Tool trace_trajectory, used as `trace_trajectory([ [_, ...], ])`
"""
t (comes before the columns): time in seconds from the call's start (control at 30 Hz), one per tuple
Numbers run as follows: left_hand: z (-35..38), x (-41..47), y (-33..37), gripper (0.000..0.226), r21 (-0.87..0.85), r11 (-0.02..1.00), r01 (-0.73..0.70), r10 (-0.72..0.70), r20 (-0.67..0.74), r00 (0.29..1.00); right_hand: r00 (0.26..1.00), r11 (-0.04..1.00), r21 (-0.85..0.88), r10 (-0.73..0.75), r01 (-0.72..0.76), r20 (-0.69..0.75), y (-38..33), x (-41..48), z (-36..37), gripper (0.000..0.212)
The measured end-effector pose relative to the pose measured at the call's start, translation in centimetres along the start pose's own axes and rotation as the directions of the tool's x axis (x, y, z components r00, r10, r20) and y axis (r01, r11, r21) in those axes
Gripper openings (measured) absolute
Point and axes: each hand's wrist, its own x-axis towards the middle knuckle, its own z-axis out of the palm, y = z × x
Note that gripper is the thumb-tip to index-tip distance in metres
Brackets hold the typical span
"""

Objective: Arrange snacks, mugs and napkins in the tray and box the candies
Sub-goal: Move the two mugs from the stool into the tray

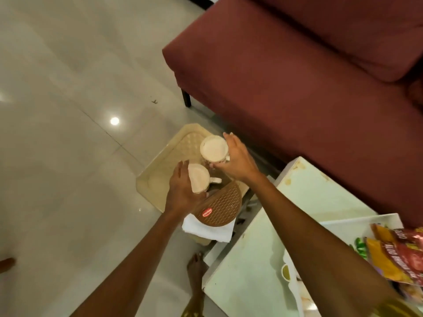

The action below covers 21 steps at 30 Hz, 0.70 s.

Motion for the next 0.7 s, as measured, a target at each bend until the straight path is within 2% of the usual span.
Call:
trace_trajectory([
  [0.1,0.9,0.8,-1.1,0.103,0.006,1.000,-0.026,0.026,0.002,1.000,0.999,0.996,-0.083,-0.035,0.037,0.028,0.5,1.8,1.1,0.103],
  [0.2,1.3,1.1,-1.8,0.103,0.038,0.997,-0.073,0.074,-0.024,0.997,0.999,0.995,-0.089,-0.048,0.049,0.014,0.8,3.1,2.0,0.106],
  [0.33,1.2,1.2,-1.7,0.099,0.082,0.993,-0.081,0.085,-0.054,0.995,0.995,0.993,-0.098,-0.067,0.059,-0.079,0.9,3.5,2.5,0.094],
  [0.5,0.2,1.0,-0.2,0.094,0.072,0.996,-0.060,0.067,-0.097,0.993,0.991,0.998,-0.019,-0.062,0.060,-0.120,0.8,2.9,0.7,0.092],
  [0.7,-1.9,0.0,3.0,0.089,0.053,0.994,-0.092,0.100,-0.181,0.978,0.958,0.996,0.073,-0.026,0.049,-0.285,2.4,-1.4,-5.0,0.090],
])
